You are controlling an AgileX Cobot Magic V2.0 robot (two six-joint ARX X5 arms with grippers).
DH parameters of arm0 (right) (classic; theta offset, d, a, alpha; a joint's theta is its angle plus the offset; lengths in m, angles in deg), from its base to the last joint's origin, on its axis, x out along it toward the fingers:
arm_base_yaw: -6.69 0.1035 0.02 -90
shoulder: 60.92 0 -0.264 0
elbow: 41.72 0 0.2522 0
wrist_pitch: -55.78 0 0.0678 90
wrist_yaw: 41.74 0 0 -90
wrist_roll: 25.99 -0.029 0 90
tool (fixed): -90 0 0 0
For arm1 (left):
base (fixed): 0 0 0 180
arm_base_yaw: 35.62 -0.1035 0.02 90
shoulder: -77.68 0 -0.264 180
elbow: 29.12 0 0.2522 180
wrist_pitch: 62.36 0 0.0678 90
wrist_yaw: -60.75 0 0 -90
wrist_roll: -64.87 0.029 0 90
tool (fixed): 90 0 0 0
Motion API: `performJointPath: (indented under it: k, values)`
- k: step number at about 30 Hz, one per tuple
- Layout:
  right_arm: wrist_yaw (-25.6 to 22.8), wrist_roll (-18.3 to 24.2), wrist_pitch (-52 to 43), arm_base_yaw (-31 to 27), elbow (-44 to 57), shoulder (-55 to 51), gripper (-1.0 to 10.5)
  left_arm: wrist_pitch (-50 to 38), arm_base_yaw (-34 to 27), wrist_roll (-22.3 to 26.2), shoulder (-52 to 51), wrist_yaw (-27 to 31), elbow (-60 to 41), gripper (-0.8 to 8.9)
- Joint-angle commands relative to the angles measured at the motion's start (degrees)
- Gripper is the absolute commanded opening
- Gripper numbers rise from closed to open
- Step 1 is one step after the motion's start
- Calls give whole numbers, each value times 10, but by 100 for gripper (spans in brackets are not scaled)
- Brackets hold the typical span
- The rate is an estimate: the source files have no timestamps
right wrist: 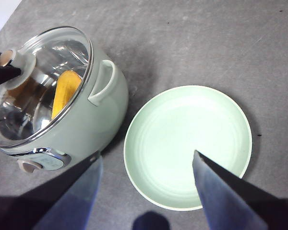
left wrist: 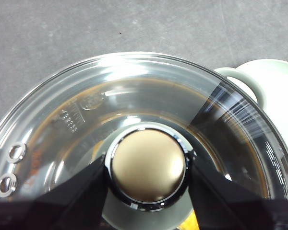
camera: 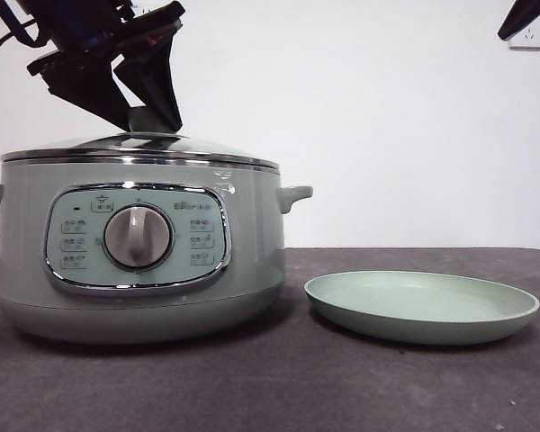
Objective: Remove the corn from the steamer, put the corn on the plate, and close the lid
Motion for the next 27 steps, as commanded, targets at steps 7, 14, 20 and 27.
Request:
performJointPath:
  k: [7, 14, 20, 27]
  values:
    - [2, 0, -22, 46, -2, 13, 316, -31, -7, 19, -37, 19, 0, -12]
    - [-2, -25, -37, 184, -81, 142, 317, -26, -9, 19, -161, 129, 0, -12]
    - [-70, -17, -32, 311, -242, 311, 328, -3, -9, 20, -282, 202, 0, -12]
    - [-159, 10, 13, 383, -402, 457, 414, 14, -9, 21, -347, 232, 0, -12]
